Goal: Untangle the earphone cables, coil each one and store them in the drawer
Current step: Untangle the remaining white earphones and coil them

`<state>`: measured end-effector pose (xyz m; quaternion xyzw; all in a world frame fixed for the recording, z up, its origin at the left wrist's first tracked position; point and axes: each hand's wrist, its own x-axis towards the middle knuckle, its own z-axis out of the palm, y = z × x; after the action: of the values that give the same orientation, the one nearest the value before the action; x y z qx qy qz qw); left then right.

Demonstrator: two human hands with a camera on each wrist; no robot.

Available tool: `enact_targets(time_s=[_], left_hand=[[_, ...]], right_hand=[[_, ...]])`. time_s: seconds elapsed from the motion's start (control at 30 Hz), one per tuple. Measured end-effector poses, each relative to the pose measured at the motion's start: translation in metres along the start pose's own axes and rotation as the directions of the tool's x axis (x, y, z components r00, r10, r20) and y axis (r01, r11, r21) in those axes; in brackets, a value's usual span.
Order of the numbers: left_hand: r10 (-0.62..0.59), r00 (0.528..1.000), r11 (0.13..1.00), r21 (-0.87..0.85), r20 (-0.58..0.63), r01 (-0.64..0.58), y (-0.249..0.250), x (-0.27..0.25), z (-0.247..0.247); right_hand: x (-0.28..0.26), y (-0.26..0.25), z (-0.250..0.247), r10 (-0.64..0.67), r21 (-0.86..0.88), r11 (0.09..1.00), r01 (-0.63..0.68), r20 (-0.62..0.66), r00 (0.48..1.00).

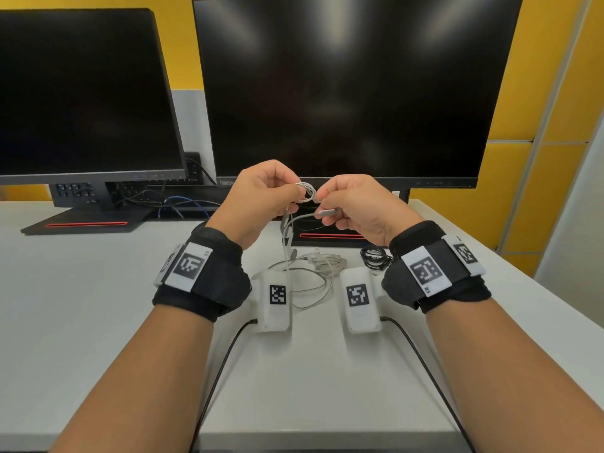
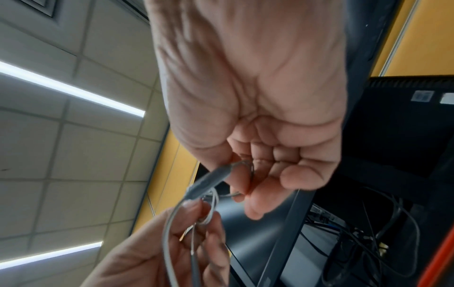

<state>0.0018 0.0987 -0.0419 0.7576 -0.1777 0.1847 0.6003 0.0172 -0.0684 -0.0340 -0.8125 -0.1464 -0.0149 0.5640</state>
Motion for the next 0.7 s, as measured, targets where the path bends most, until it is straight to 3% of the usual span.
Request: enact_targets(time_s=[0.07,0.27,0.43,0.63,0.7], left_hand=[[0.014,1.0,0.999,0.047,-0.025,-0.013,-0.0007,0.0002,0.0007],[0.049,0.997,0.976,0.213,-0.051,-0.037,-0.004,0.0024,0.0036],[0.041,0.998,0.974,0.226,-0.046,-0.029,-0.0035,0.0021,0.0042],[-0.127,0.984,0.991,-0.033,0.128,0.132,0.0015,-0.002,0.0023],[-0.171,0.968,0.984,-0.009,0.186,0.175,0.0024,-0.0028,0.0019]], right_hand=[[-0.0005,0.0015,-0.0001,-0.01,-0.01,1.0,0.01,0.021,1.0],[-0.0017,0.0004,-0.002,-0.051,0.258,0.966,0.02,0.114,0.992],[-0.0014,0.0033,0.0019,-0.092,0.161,0.984,0.074,0.108,0.99],[0.001,0.0052,0.0004,-0.096,0.101,0.99,0.093,0.024,0.995],[0.0033,0.0059,0.0001,-0.084,0.103,0.991,0.086,-0.029,0.996]])
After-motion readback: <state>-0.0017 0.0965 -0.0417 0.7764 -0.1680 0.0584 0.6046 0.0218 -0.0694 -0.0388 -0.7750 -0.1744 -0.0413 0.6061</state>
